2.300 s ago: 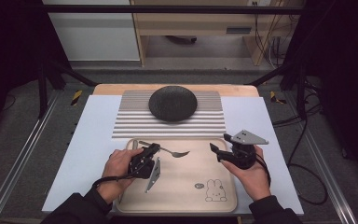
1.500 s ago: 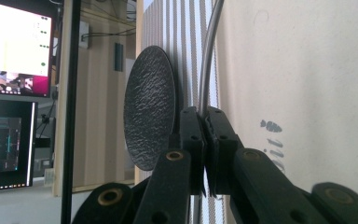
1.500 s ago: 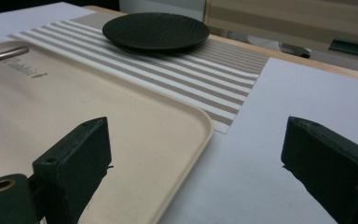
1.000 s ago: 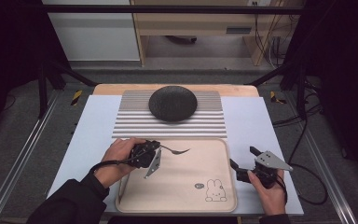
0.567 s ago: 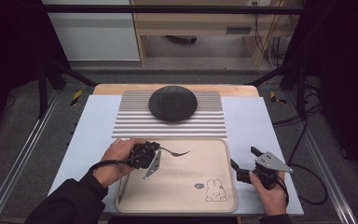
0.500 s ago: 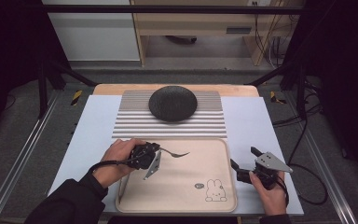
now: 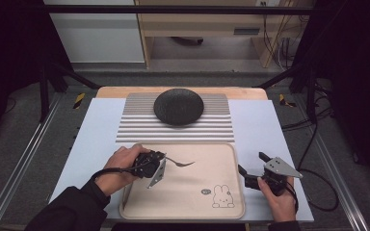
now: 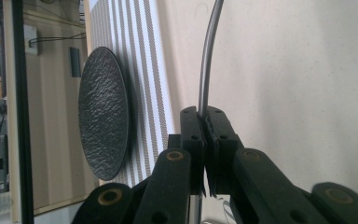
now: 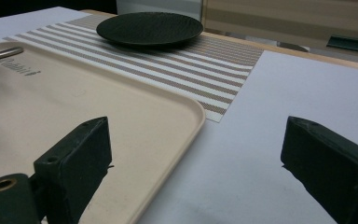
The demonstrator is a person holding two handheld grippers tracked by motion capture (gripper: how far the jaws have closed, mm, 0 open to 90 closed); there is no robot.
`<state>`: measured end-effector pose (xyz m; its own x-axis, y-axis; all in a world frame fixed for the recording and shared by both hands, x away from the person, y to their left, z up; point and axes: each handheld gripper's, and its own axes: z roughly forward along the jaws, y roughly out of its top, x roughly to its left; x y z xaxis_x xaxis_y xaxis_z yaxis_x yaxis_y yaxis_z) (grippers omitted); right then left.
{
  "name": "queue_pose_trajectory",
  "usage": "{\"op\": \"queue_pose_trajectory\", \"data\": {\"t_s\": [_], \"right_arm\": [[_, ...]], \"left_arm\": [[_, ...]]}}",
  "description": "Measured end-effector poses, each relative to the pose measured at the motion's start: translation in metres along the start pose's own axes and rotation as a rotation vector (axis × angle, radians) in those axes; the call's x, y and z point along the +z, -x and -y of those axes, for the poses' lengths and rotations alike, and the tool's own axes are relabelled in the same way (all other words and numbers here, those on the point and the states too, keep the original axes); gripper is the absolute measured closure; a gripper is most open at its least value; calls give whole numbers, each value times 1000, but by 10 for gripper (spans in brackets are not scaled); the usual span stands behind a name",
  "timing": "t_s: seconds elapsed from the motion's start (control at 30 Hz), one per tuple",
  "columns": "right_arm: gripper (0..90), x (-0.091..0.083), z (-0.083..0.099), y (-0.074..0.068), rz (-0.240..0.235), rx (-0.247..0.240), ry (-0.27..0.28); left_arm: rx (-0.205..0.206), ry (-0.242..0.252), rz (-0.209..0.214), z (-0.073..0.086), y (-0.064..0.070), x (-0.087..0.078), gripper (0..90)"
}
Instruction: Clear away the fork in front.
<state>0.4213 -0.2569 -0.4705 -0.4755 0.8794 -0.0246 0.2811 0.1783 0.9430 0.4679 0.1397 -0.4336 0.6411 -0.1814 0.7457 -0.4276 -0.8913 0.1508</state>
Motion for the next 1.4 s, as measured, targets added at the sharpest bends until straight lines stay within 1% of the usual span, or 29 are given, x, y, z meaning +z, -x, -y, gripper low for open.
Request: {"op": "queue_pose_trajectory", "data": {"t_s": [0.27, 0.43, 0.5, 0.57, 0.67, 0.8, 0.93, 1.03, 1.07, 1.1, 1.13, 1.23, 1.3, 1.33, 1.4], "right_arm": [[91, 1, 2, 0, -5, 7, -8], [94, 2, 2, 0, -9, 9, -12], [94, 2, 3, 0, -12, 9, -13], [95, 2, 3, 0, -13, 10, -15], [95, 2, 3, 0, -14, 13, -17], [95, 3, 4, 0, -16, 16, -18], [95, 4, 4, -1, -20, 15, -18], [95, 4, 4, -1, -22, 16, -20], [95, 4, 4, -1, -21, 17, -21], [95, 3, 5, 0, -22, 19, -21], [95, 3, 5, 0, -23, 19, -21], [95, 4, 5, 0, -23, 21, -22], [95, 4, 5, 0, -26, 18, -24], [95, 4, 5, 0, -26, 16, -24], [96, 4, 5, -1, -27, 15, -23]], "left_arm": [[9, -16, 41, 7, 2, 4, 871], [21, -32, 82, 12, -2, 9, 871], [22, -29, 104, 13, -4, 10, 871], [33, -39, 125, 14, -4, 13, 871], [37, -50, 146, 15, -3, 18, 871], [35, -58, 161, 17, -5, 23, 871], [46, -74, 173, 18, -10, 26, 871], [49, -76, 192, 19, -14, 29, 871], [43, -76, 200, 19, -14, 30, 871], [54, -78, 204, 18, -16, 31, 871], [56, -78, 210, 18, -16, 33, 871], [62, -80, 224, 17, -17, 35, 871], [55, -80, 233, 17, -15, 36, 871], [67, -80, 232, 17, -15, 37, 871], [73, -85, 233, 17, -14, 37, 871]]}}
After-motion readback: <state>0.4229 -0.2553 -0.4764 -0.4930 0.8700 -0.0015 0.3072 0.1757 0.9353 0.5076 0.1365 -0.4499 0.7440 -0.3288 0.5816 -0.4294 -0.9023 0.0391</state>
